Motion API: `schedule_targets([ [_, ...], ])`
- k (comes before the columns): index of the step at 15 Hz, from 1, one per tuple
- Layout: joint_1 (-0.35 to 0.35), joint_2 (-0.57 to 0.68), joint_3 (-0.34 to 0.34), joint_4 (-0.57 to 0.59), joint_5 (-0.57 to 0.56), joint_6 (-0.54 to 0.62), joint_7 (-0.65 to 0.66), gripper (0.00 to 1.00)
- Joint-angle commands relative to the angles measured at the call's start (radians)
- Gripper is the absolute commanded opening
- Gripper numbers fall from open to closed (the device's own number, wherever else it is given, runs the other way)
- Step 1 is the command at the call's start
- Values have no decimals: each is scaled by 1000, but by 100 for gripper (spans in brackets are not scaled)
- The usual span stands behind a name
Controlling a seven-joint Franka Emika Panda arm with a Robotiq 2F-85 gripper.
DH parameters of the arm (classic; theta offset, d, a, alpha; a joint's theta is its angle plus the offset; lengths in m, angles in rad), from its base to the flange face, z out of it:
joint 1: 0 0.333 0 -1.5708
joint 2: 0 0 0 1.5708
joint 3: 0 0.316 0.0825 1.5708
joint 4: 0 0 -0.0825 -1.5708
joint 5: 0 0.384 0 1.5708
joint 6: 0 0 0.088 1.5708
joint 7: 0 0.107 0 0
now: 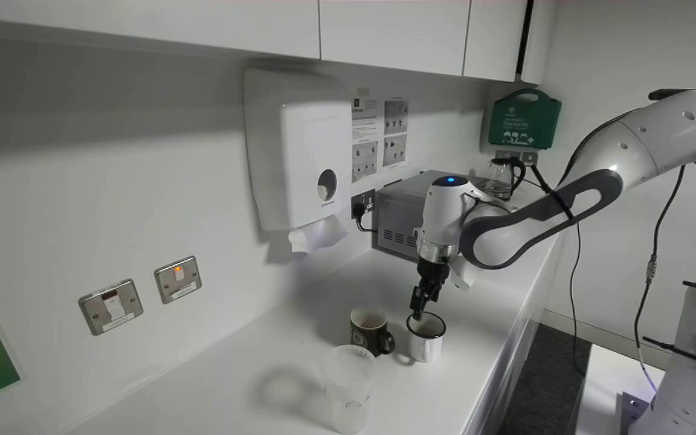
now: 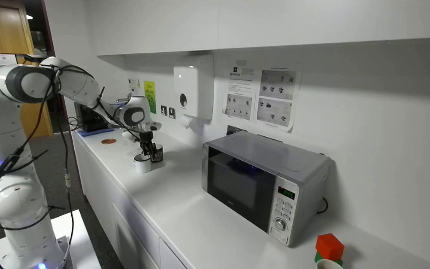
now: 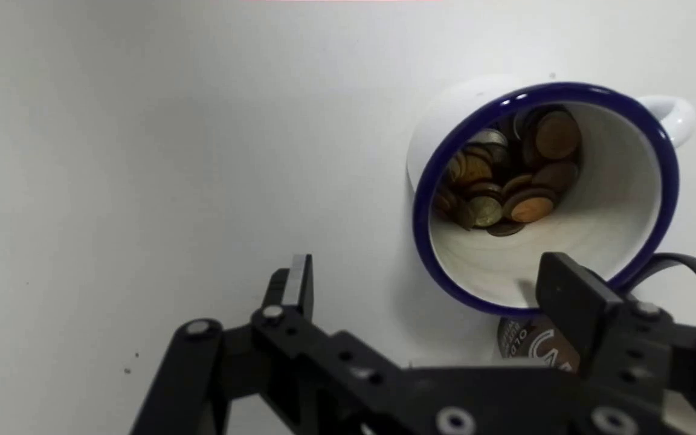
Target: Pour the contents in the white mug into the cup.
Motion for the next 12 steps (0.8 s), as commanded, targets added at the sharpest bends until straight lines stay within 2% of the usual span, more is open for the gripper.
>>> schedule_targets([
  [1, 21, 65, -25, 81, -2, -79, -5, 100],
  [12, 14, 104, -74, 83, 71, -110, -38, 100],
])
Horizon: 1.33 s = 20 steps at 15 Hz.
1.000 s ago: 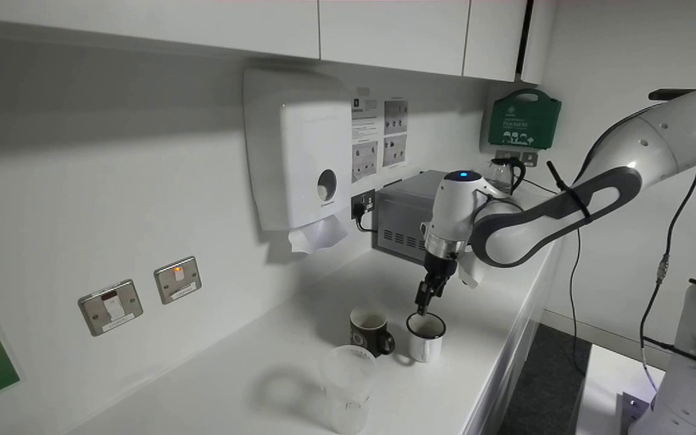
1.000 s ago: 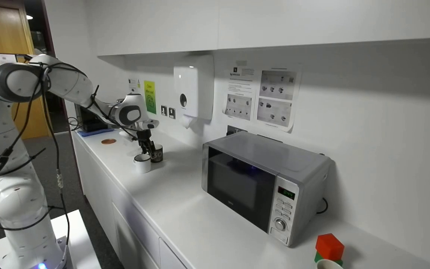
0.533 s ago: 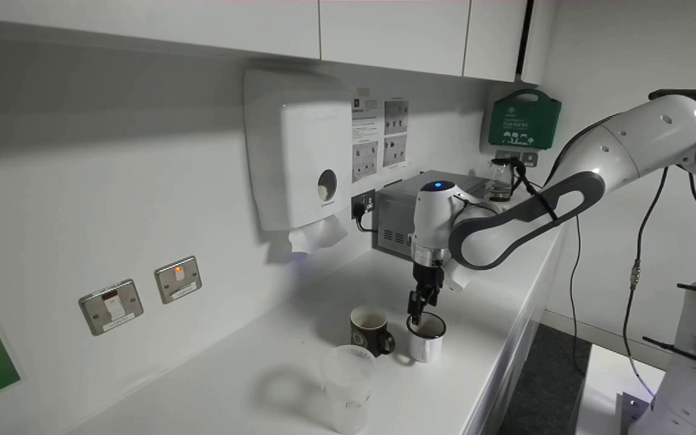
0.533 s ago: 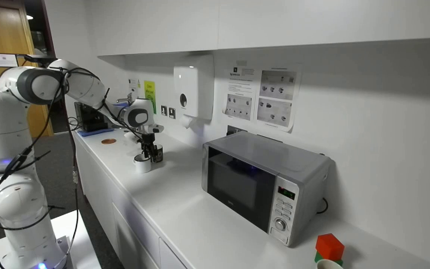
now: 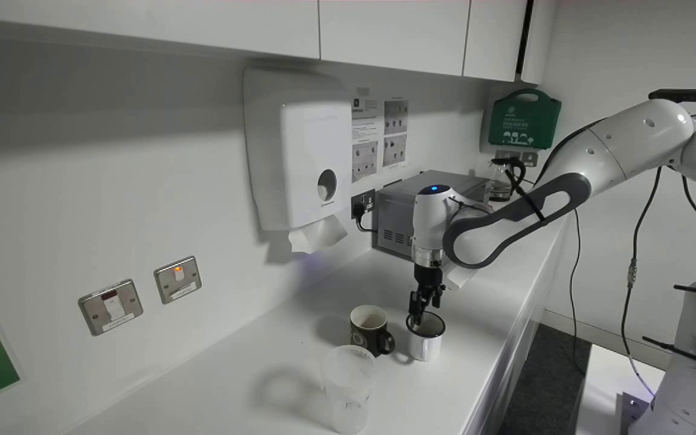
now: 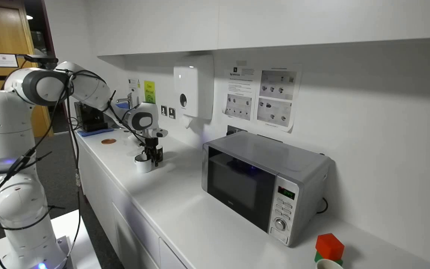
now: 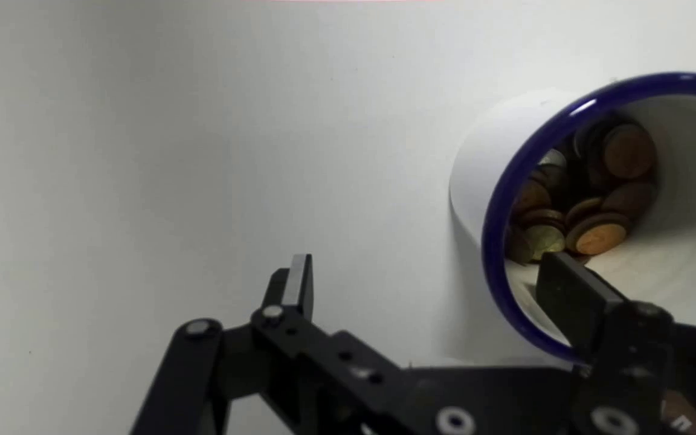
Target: Pour the contents in the white mug into the cup.
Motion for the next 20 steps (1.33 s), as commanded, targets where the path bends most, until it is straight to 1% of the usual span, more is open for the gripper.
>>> schedule_targets([
  [1, 8, 9, -19, 19, 49, -36, -38, 100],
  [6, 7, 24, -24, 27, 70, -58, -39, 100],
  [7, 7, 25, -24, 28, 72, -64, -40, 75],
  [8, 7, 25, -24, 29, 74, -70, -45, 73],
  [10, 8, 26, -25, 31, 74, -82, -43, 60],
  [12, 7, 28, -26, 33, 75, -94, -41, 44],
  [13, 7, 29, -27, 33, 75, -97, -41, 34],
  [16, 8, 31, -27, 34, 71, -107, -36, 12],
  [17, 8, 33, -28, 35, 70, -112, -34, 3],
  [18, 7, 33, -28, 35, 71, -115, -34, 0],
  [20, 9, 32, -29, 38, 62, -127, -22, 0],
])
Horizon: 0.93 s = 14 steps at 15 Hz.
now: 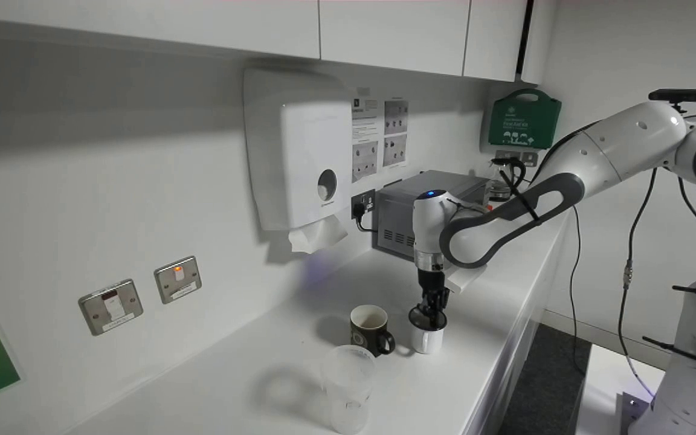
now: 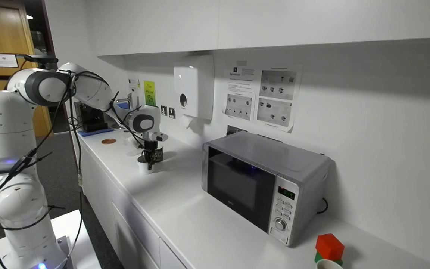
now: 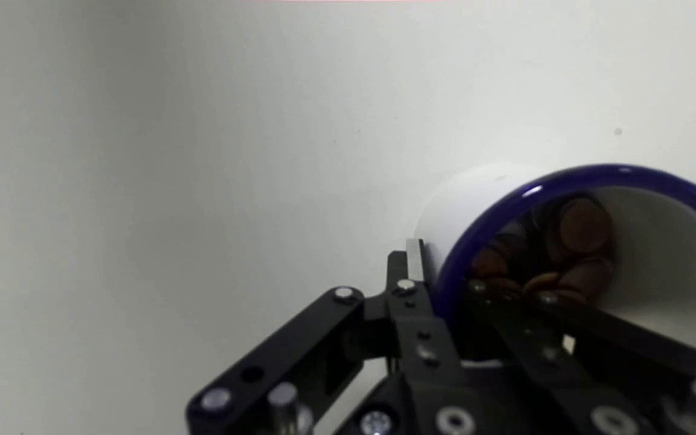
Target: Pour the contents in the white mug into the cup.
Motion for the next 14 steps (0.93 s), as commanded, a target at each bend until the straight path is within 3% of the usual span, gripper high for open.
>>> schedule_targets([
  [1, 11, 14, -17, 37, 3, -60, -4, 1],
  [14, 105, -79, 27, 46, -183, -191, 383, 1],
])
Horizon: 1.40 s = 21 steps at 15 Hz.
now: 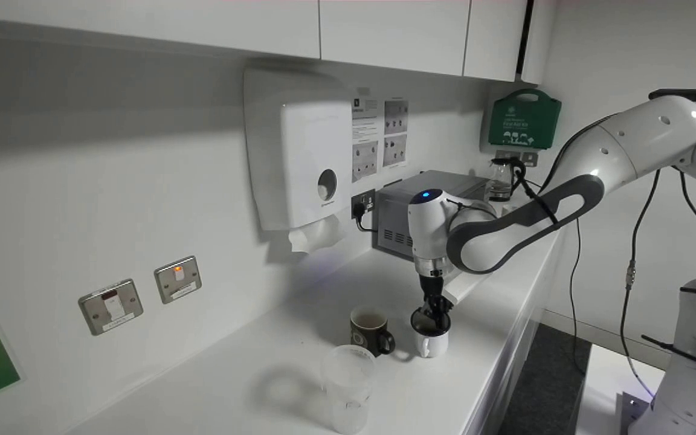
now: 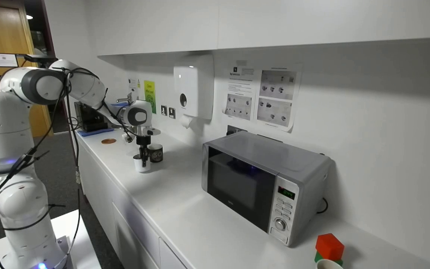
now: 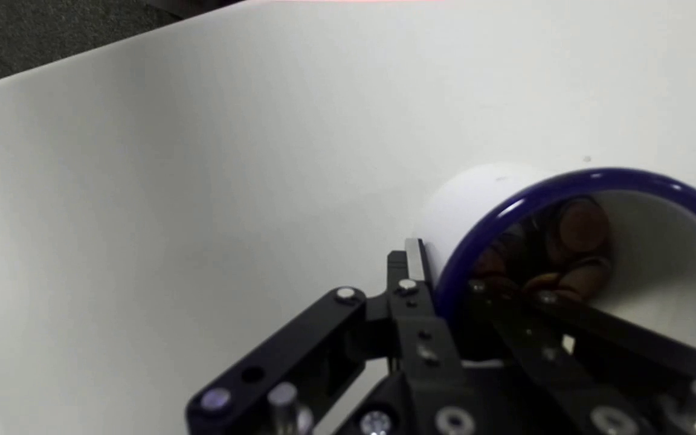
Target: Pour the contents in the white mug into the cup.
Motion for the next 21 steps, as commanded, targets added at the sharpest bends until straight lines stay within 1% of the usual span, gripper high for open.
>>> schedule_targets([
  [1, 33, -43, 22, 40, -65, -97, 95, 1],
  [5, 56, -55, 49, 88, -121, -177, 137, 1],
  [9, 71, -41, 74, 151, -162, -250, 131, 1],
  [13, 92, -23, 96, 211, -217, -318, 94, 1],
  [17, 122, -1, 122, 260, -303, -389, 32, 1],
  [21, 151, 23, 143, 301, -372, -432, -24, 1],
])
